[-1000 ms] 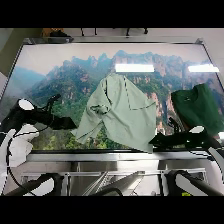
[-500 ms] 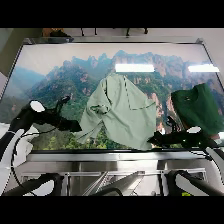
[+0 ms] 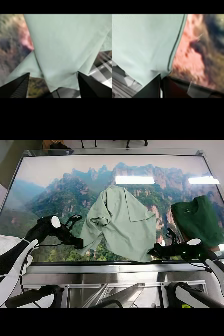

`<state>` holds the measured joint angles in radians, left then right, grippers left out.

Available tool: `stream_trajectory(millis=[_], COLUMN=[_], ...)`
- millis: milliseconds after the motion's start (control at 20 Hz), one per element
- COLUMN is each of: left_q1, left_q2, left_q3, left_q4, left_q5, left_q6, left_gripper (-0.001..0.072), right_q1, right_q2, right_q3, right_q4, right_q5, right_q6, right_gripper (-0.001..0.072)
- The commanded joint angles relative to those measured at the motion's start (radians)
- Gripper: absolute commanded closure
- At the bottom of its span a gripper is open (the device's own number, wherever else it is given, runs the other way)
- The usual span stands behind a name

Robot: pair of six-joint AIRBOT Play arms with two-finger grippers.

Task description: Fold the shirts.

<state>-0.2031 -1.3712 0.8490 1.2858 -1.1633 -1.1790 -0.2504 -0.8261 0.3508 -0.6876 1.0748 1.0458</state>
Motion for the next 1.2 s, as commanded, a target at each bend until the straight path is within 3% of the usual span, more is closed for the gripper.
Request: stream_trajectory(millis=[0,150,200,250,550,650,700,950,1150], left_q1=[-0.045,-0.072,-0.077,-0.086,-0.092,-0.092,-0.092,-0.09,-0.09], left_q2=[-0.004,-0.004,-0.004,-0.004,-0.004,0.008,0.025,0.129,0.107], left_q3=[-0.001,-0.001,-0.001,-0.001,-0.001,-0.001,-0.001,-0.001,-0.001], left_q4=[0.029,0.028,0.028,0.029,0.032,0.032,0.032,0.031,0.031], left_q5=[0.072,0.057,0.044,0.03,-0.049,-0.056,-0.056,-0.051,-0.056], left_q6=[-0.02,-0.026,-0.026,-0.026,-0.027,-0.037,-0.038,-0.039,-0.042], left_gripper=[0.0057,0.0531,0.0635,0.0654,0.0647,0.0247,0.0218,0.022,0.0236], right_q1=[0.001,0.001,0.001,0.001,0.001,0.001,0.001,0.001,0.001], right_q2=[0.001,0.001,0.001,0.001,0.001,0.001,0.001,0.001,0.001], right_q3=[0.001,0.001,0.001,0.001,0.001,0.001,0.001,0.001,0.001], right_q4=[0.004,0.004,0.004,0.004,0.004,0.004,0.004,0.004,0.004], right_q5=[0.002,0.003,0.003,0.003,0.008,0.014,0.014,0.013,0.013], right_q6=[0.0,0.0,0.0,0.0,0.0,0.001,0.0,0.0,0.0], right_gripper=[0.0695,0.0695,0.0696,0.0696,0.0695,0.0695,0.0696,0.0696,0.0696])
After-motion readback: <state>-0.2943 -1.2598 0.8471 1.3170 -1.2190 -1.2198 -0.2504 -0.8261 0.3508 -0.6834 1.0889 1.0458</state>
